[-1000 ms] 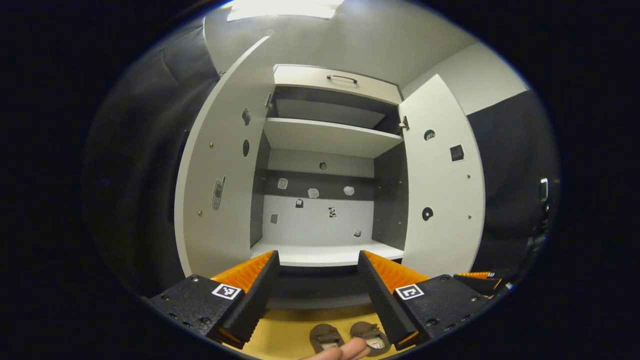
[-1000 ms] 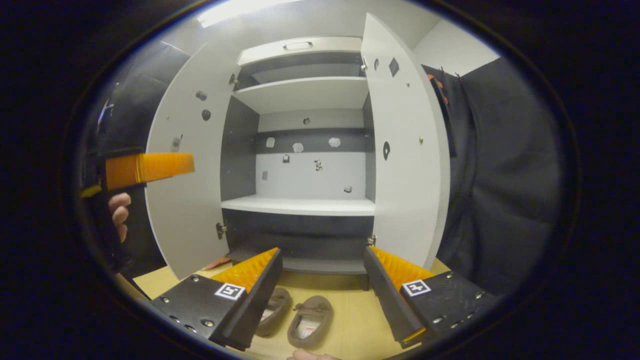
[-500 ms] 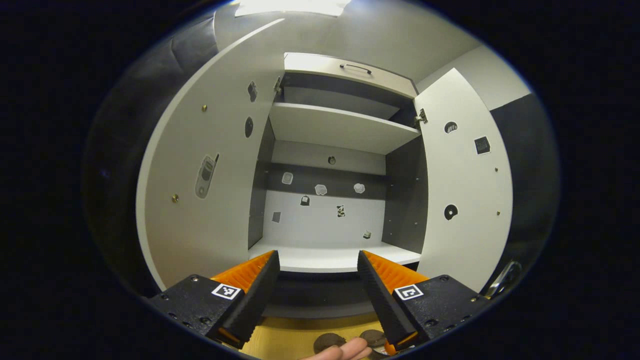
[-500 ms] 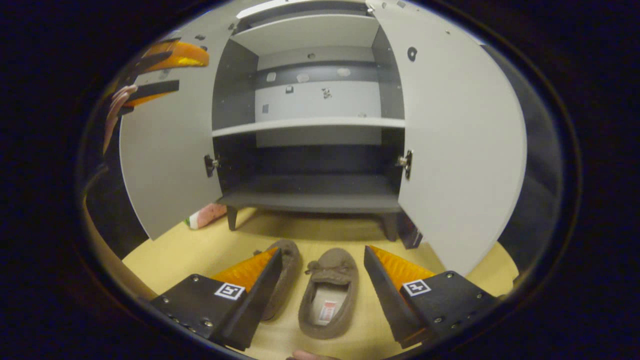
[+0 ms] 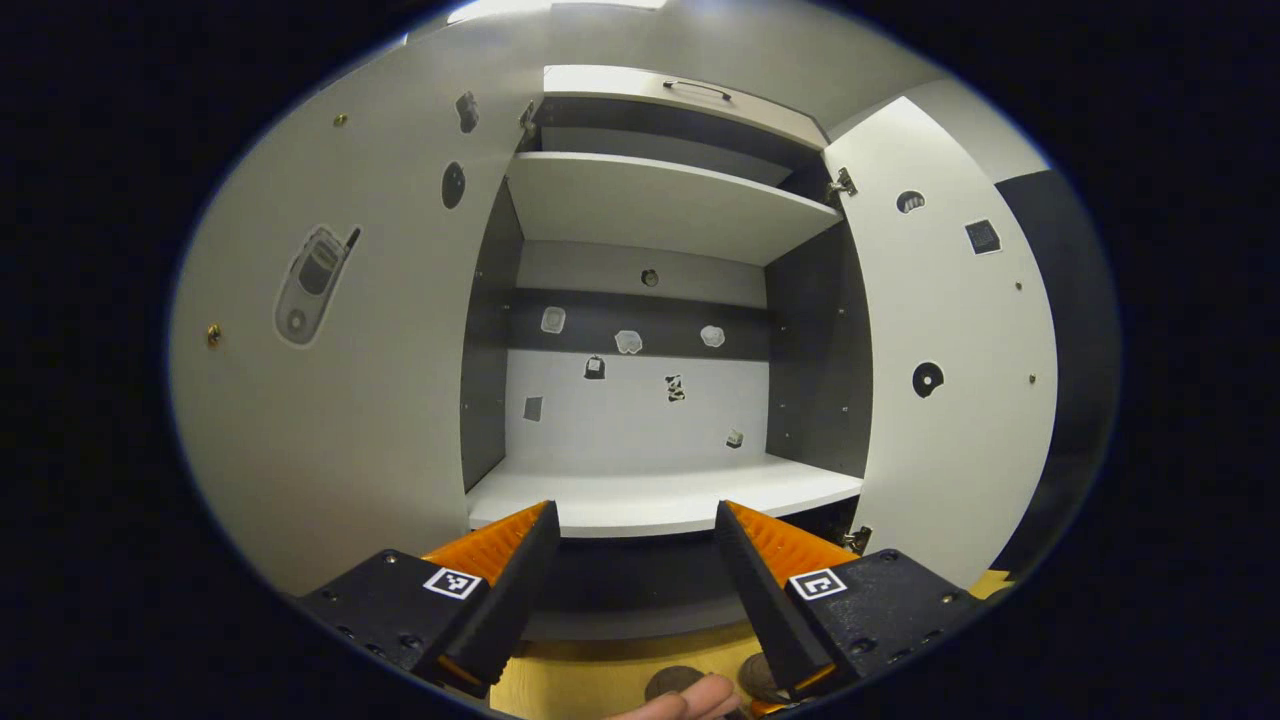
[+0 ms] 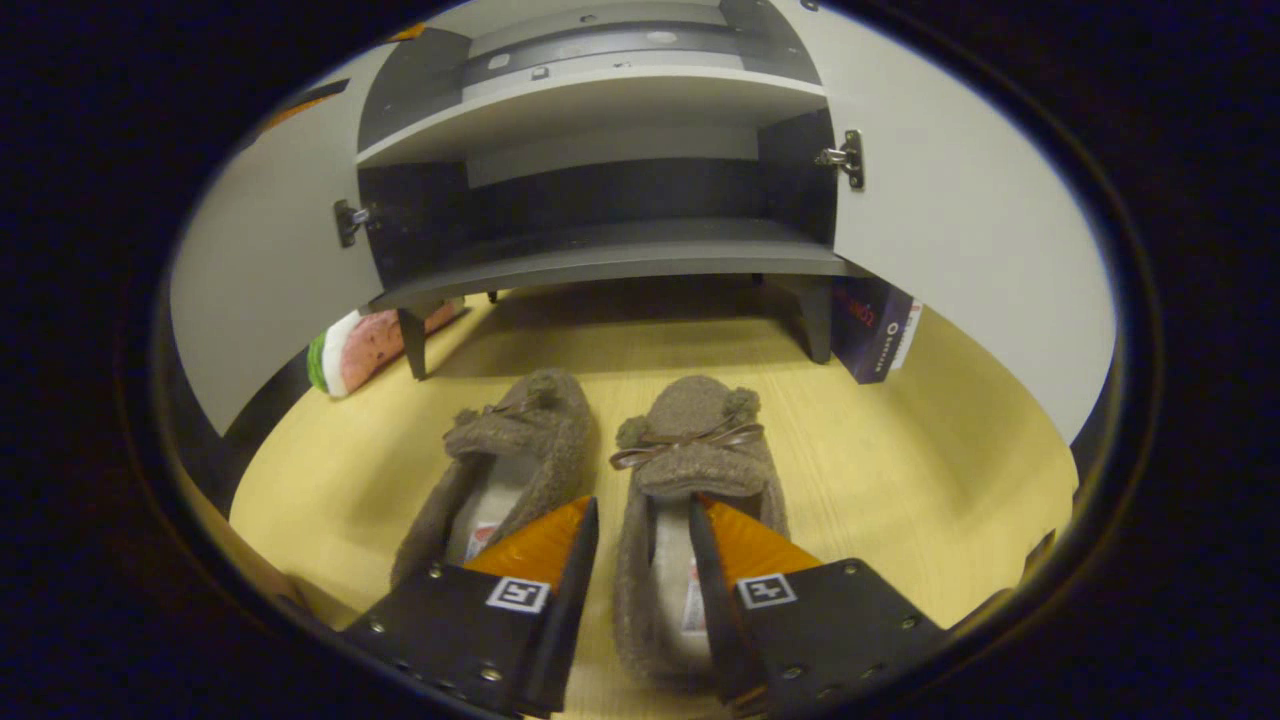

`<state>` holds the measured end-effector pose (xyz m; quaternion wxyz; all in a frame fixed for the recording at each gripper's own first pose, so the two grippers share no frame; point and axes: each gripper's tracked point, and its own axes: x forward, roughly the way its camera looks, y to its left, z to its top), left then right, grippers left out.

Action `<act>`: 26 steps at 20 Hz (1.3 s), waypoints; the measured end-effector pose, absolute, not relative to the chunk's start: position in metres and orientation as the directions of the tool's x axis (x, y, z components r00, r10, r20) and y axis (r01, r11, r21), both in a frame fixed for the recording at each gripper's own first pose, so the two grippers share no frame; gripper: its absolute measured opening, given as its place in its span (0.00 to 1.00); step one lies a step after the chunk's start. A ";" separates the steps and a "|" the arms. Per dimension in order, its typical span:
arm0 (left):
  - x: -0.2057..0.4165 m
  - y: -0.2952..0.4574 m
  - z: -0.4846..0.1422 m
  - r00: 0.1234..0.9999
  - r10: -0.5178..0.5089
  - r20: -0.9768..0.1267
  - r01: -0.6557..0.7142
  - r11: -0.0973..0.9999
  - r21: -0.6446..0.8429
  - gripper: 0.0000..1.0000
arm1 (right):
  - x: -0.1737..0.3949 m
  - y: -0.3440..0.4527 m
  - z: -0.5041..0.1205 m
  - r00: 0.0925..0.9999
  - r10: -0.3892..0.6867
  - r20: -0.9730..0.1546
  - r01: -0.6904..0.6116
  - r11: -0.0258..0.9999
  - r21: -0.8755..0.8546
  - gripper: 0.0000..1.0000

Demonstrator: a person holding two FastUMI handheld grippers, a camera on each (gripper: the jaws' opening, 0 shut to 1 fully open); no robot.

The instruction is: Grab one shoe with the right hand and put it into the shoe cabinet, grab the other shoe with the left hand and put it into the shoe cabinet; then close the right door with the right hand and the left door with the left hand.

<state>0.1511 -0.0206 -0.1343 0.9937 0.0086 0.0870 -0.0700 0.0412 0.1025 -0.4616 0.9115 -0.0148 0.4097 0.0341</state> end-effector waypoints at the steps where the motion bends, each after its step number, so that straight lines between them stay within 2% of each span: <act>1: 0.152 -0.017 -0.134 0.978 -0.129 -0.166 0.132 0.991 0.010 0.96 | 0.039 0.107 -0.466 0.643 0.070 -0.762 -0.087 0.996 0.018 0.48; 2: 0.155 -0.015 -0.131 0.981 -0.124 -0.152 0.128 0.992 0.018 0.96 | 0.036 0.112 -0.469 0.624 0.092 -0.776 -0.110 0.994 0.030 0.45; 5: 0.158 -0.014 -0.129 0.981 -0.136 -0.138 0.142 0.989 0.036 0.96 | 0.035 0.111 -0.472 0.637 0.082 -0.766 -0.167 0.985 -0.033 0.45; 6: 0.159 -0.015 -0.129 0.981 -0.137 -0.135 0.142 0.989 0.032 0.96 | 0.035 0.104 -0.473 0.638 0.047 -0.769 -0.171 0.982 -0.083 0.45; 7: 0.161 -0.015 -0.132 0.980 -0.138 -0.141 0.144 0.989 0.031 0.96 | 0.041 0.107 -0.476 0.634 0.070 -0.771 -0.164 0.985 -0.046 0.45; 8: 0.163 -0.017 -0.134 0.979 -0.143 -0.145 0.149 0.988 0.034 0.96 | 0.047 0.108 -0.476 0.631 0.088 -0.770 -0.145 0.989 -0.006 0.10; 11: 0.170 -0.013 -0.138 0.979 -0.138 -0.147 0.147 0.988 0.048 0.96 | 0.060 0.111 -0.481 0.623 0.161 -0.765 -0.141 0.986 0.093 0.09; 12: 0.172 -0.013 -0.139 0.980 -0.134 -0.146 0.143 0.988 0.050 0.96 | 0.060 0.112 -0.479 0.619 0.178 -0.765 -0.139 0.984 0.116 0.01; 22: 0.185 -0.001 -0.151 0.980 -0.097 -0.174 0.110 0.992 0.069 0.96 | 0.073 0.101 -0.422 0.657 0.286 -0.697 -0.145 0.956 0.256 0.01; 23: 0.185 0.000 -0.152 0.980 -0.095 -0.178 0.108 0.992 0.069 0.99 | 0.074 0.103 -0.412 0.662 0.299 -0.687 -0.151 0.951 0.268 0.01; 24: 0.185 -0.001 -0.153 0.979 -0.094 -0.181 0.108 0.992 0.067 0.96 | 0.076 0.102 -0.400 0.671 0.303 -0.677 -0.161 0.950 0.266 0.01; 26: 0.184 -0.004 -0.156 0.976 -0.105 -0.193 0.119 0.991 0.062 0.96 | 0.080 0.103 -0.371 0.696 0.314 -0.646 -0.187 0.948 0.258 0.01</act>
